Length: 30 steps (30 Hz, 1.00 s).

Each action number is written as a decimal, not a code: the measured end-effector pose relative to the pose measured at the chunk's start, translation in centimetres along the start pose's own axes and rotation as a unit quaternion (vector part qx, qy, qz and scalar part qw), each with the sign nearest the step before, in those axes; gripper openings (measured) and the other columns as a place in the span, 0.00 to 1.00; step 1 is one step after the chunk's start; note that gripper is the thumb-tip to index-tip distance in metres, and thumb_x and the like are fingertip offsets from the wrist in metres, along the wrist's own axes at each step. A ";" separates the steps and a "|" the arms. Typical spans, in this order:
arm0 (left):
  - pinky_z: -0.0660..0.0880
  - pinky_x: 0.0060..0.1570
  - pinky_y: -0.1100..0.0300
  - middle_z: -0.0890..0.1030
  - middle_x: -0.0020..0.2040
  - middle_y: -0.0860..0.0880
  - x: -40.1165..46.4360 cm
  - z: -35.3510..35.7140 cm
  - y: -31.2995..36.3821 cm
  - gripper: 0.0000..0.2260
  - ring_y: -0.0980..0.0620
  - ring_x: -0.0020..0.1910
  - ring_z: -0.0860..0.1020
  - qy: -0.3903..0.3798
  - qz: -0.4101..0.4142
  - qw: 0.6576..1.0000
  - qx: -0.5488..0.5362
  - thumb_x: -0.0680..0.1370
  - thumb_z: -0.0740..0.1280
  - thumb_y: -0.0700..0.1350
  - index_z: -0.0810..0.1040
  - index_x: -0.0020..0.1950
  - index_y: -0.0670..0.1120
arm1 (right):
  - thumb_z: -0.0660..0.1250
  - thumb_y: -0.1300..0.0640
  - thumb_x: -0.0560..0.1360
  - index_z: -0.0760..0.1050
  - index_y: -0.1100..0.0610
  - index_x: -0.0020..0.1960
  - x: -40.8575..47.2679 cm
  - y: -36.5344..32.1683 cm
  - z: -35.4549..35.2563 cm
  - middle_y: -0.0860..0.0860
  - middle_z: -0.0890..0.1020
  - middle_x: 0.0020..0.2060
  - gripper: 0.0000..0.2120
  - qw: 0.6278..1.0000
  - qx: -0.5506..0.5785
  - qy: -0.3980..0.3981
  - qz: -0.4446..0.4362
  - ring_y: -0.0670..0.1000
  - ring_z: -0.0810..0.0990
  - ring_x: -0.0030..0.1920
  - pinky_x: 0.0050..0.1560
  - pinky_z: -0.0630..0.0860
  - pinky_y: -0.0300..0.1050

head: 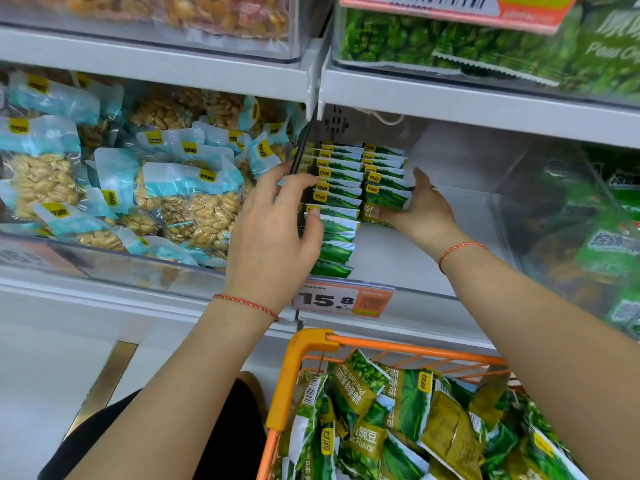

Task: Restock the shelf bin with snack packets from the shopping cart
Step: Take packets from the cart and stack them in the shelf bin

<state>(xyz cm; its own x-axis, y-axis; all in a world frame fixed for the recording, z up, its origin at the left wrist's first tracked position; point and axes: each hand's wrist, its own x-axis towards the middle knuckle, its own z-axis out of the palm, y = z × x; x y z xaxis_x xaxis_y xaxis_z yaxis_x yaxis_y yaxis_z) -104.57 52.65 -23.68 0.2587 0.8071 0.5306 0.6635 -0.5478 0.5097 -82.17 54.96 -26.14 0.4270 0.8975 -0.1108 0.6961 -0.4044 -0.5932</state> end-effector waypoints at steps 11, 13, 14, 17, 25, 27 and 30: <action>0.72 0.54 0.51 0.72 0.63 0.42 0.0 -0.1 0.1 0.13 0.43 0.61 0.73 -0.007 -0.006 1.000 0.000 0.76 0.65 0.42 0.76 0.61 0.45 | 0.57 0.43 0.80 0.68 0.59 0.62 0.1 0.5 0.8 0.59 0.79 0.47 0.21 0.996 -0.059 -0.069 -0.016 0.61 0.79 0.49 0.43 0.65 0.41; 0.72 0.54 0.51 0.73 0.63 0.42 0.1 -0.1 0.1 0.13 0.42 0.61 0.73 -0.008 -0.006 1.000 0.002 0.76 0.65 0.42 0.76 0.61 0.45 | 0.57 0.42 0.79 0.69 0.58 0.61 0.0 0.5 0.7 0.56 0.78 0.43 0.22 0.996 -0.059 -0.071 -0.008 0.59 0.77 0.45 0.42 0.66 0.42; 0.72 0.54 0.51 0.73 0.63 0.42 0.1 -0.1 0.1 0.13 0.42 0.61 0.73 -0.007 -0.006 1.000 0.003 0.76 0.65 0.42 0.76 0.61 0.45 | 0.57 0.40 0.79 0.71 0.58 0.59 0.0 0.4 0.7 0.55 0.77 0.40 0.22 0.996 -0.055 -0.074 0.000 0.58 0.76 0.43 0.42 0.68 0.44; 0.72 0.55 0.52 0.73 0.64 0.42 0.1 -0.1 0.0 0.13 0.43 0.62 0.72 -0.009 -0.003 1.000 0.005 0.76 0.65 0.42 0.76 0.60 0.45 | 0.58 0.34 0.75 0.72 0.60 0.44 -0.5 0.1 0.1 0.54 0.76 0.35 0.27 0.995 -0.038 -0.079 0.038 0.56 0.76 0.40 0.48 0.76 0.52; 0.63 0.65 0.49 0.65 0.71 0.40 -1.1 -2.1 2.5 0.17 0.41 0.68 0.66 0.032 -0.007 0.999 0.016 0.76 0.65 0.45 0.73 0.64 0.43 | 0.62 0.44 0.76 0.80 0.63 0.47 -5.1 -0.5 -5.5 0.57 0.84 0.42 0.21 0.993 -0.066 -0.089 0.032 0.58 0.83 0.42 0.36 0.76 0.43; 0.59 0.66 0.56 0.66 0.71 0.43 -2.1 -3.5 4.8 0.15 0.44 0.69 0.65 0.027 0.008 1.000 -0.010 0.76 0.64 0.46 0.75 0.63 0.45 | 0.62 0.46 0.77 0.80 0.62 0.45 -7.5 -0.6 -7.5 0.56 0.83 0.39 0.19 0.996 -0.033 -0.087 0.013 0.55 0.80 0.36 0.32 0.73 0.42; 0.58 0.63 0.63 0.72 0.65 0.45 -3.9 -4.9 8.4 0.13 0.45 0.65 0.69 -0.040 0.072 0.996 -0.043 0.75 0.62 0.47 0.78 0.57 0.45 | 0.63 0.49 0.78 0.76 0.57 0.38 -11.2 -1.1 -10.3 0.51 0.78 0.32 0.15 0.997 0.029 -0.075 -0.004 0.48 0.74 0.28 0.27 0.69 0.39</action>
<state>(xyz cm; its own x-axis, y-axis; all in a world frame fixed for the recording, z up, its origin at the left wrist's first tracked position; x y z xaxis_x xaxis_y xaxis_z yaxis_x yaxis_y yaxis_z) -103.48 43.85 -18.12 0.4038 0.7323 0.5484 0.5537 -0.6728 0.4907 -81.76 43.51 -16.07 0.3272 0.9186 -0.2215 0.6626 -0.3901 -0.6394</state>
